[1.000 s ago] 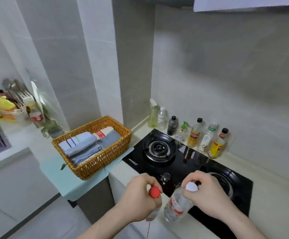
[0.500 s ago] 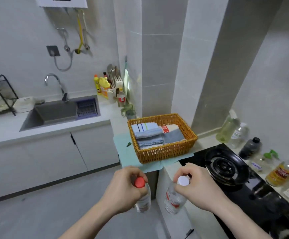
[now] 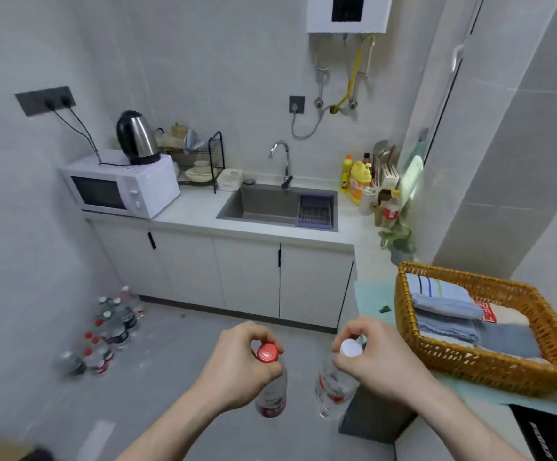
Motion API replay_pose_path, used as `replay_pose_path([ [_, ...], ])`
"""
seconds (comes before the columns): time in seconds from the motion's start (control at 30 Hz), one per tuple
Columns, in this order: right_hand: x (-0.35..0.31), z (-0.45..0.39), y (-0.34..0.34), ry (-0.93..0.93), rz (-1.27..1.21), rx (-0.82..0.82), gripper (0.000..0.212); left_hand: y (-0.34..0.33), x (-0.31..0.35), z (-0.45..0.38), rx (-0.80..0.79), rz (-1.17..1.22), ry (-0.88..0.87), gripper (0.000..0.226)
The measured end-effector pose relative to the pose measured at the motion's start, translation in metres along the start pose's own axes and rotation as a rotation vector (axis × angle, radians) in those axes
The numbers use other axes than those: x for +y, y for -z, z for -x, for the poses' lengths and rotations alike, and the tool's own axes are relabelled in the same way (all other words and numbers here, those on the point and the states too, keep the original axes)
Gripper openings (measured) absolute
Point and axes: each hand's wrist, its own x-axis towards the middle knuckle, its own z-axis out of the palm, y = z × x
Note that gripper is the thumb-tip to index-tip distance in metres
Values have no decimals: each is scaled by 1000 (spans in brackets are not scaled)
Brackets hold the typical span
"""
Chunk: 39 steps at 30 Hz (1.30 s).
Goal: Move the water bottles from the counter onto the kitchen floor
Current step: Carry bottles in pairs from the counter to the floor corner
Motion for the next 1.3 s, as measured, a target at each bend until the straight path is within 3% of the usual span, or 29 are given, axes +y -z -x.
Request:
replay_pose_path([
  [0.47, -154, -144, -133, 195, -25, -216, 10, 162, -135, -45, 219, -46, 192, 17],
  [1.3, -338, -405, -332, 622, 139, -628, 3, 320, -307, -128, 633, -63, 693, 17],
])
